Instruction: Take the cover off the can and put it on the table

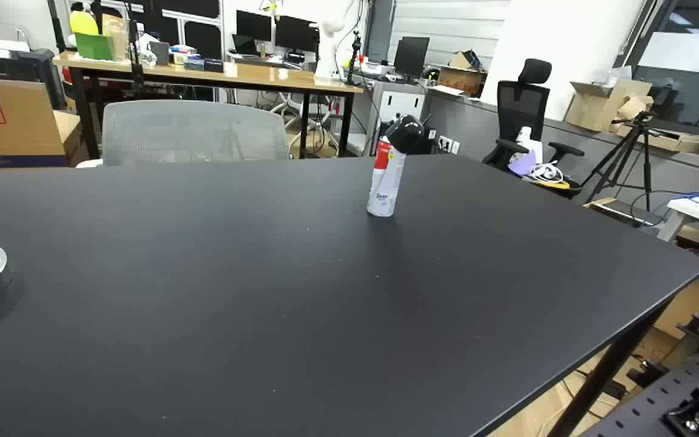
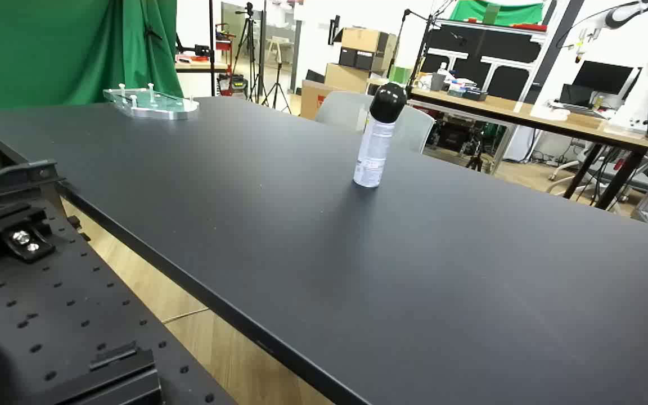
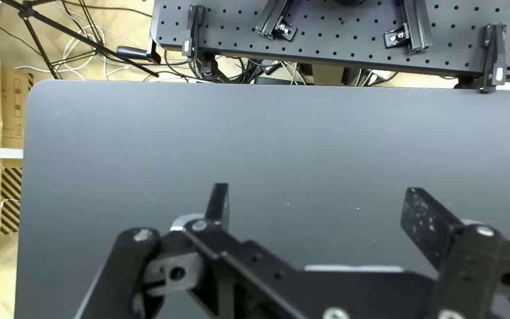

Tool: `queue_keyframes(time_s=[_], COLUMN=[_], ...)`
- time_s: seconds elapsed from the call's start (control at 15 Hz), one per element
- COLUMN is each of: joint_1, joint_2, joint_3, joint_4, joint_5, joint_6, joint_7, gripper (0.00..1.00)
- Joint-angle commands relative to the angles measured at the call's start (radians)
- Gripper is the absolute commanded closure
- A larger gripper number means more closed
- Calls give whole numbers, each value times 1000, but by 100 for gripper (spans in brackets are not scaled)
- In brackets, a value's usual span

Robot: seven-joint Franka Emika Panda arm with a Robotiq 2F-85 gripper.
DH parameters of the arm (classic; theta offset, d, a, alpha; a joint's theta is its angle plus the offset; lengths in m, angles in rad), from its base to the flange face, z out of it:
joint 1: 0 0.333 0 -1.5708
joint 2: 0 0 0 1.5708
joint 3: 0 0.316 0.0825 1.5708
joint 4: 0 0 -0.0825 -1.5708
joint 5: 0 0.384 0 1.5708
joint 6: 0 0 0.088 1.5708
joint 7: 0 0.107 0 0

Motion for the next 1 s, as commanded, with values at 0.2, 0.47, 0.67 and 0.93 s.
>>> queue_keyframes(time_s=[0.2, 0.47, 0.67, 0.93], joint_1=[27, 27, 27, 16], joint_2=[2, 2, 2, 45], joint_3=[-22, -22, -22, -51], joint_4=[3, 3, 3, 19], joint_5=[-6, -6, -6, -20], joint_6=[-1, 0, 0, 78], joint_7=[7, 7, 7, -29], gripper=[0, 0, 0, 0])
